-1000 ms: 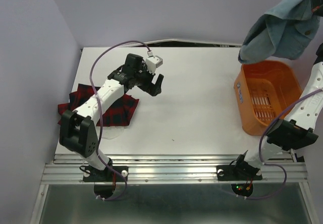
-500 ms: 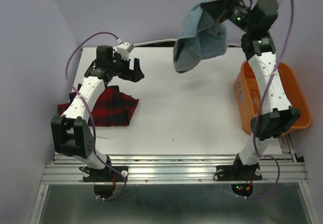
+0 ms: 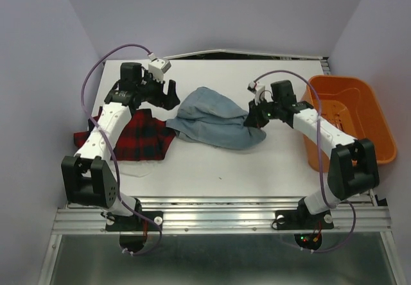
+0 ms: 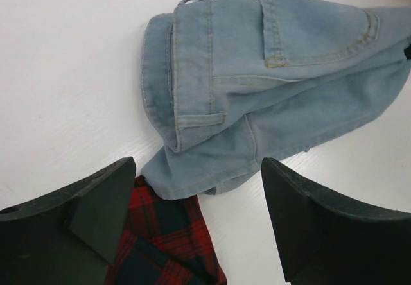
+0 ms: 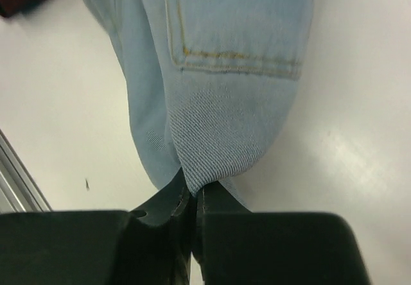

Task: Fold and stack the skirts
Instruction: Move the skirt to the center of the board, then flatten the skirt out

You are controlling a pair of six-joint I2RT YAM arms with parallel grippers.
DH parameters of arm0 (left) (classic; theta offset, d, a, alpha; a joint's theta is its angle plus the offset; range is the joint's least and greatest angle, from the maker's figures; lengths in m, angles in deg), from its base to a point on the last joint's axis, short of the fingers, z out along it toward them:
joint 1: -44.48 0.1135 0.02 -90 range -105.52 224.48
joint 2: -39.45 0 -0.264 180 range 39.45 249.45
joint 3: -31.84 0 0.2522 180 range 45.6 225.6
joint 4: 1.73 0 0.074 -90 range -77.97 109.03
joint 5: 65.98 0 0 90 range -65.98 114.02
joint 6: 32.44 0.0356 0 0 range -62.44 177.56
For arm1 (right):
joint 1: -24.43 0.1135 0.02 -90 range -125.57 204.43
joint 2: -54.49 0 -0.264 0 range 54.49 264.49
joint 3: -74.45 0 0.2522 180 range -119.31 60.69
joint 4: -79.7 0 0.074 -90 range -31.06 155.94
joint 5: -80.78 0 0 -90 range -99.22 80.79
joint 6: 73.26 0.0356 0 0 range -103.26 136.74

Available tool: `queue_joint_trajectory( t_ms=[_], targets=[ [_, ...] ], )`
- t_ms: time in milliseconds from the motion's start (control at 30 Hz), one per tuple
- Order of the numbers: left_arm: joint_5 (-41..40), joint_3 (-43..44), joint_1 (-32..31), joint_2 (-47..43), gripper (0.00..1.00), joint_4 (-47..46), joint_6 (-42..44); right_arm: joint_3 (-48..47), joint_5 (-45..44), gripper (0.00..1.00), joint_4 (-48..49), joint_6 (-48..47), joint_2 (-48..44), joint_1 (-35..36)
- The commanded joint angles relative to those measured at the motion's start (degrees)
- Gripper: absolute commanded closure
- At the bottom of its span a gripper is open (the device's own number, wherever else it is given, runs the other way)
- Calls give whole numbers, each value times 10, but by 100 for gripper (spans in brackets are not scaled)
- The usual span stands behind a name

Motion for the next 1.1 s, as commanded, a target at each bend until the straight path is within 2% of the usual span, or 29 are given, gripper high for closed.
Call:
queue_joint_trajectory(
  t_ms=[0, 67, 100, 133, 167, 200, 300, 400, 467, 600, 667, 900, 1067],
  targets=[
    [-7, -4, 3, 19, 12, 14, 28, 99, -4, 94, -58, -140, -75, -2],
    [-18, 4, 1, 52, 14, 19, 28, 131, -22, 87, -79, -161, -81, -2],
    [-22, 8, 0, 52, 15, 21, 28, 135, -33, 81, -84, -168, -80, -2],
    [-30, 15, -6, 70, 17, 27, 31, 136, -54, 59, -100, -183, -74, -2],
    [-35, 18, -10, 79, 17, 28, 32, 135, -67, 50, -109, -187, -69, -2],
    [-42, 25, -19, 98, 17, 33, 33, 132, -94, 32, -121, -189, -65, -2],
    [-36, 37, -27, 124, 18, 31, 24, 102, -117, 17, -131, -171, -59, -2],
    [-22, 42, -27, 136, 18, 20, -2, 54, -98, 15, -127, -113, -61, -2],
    [-16, 42, -28, 137, 18, 2, -15, -13, -84, 15, -109, -56, -52, -2],
    [-15, 41, -21, 127, 17, -26, -47, -125, -48, 16, -66, 16, -8, 5],
    [-4, 45, -15, 123, 16, -37, -70, -192, -46, 18, -59, 39, 43, 23],
    [28, 55, 22, 120, 10, -35, -104, -317, -73, 20, -58, 41, 163, 108],
    [32, 52, 41, 115, 9, -28, -101, -354, -111, 20, -68, 27, 215, 164]
  ],
)
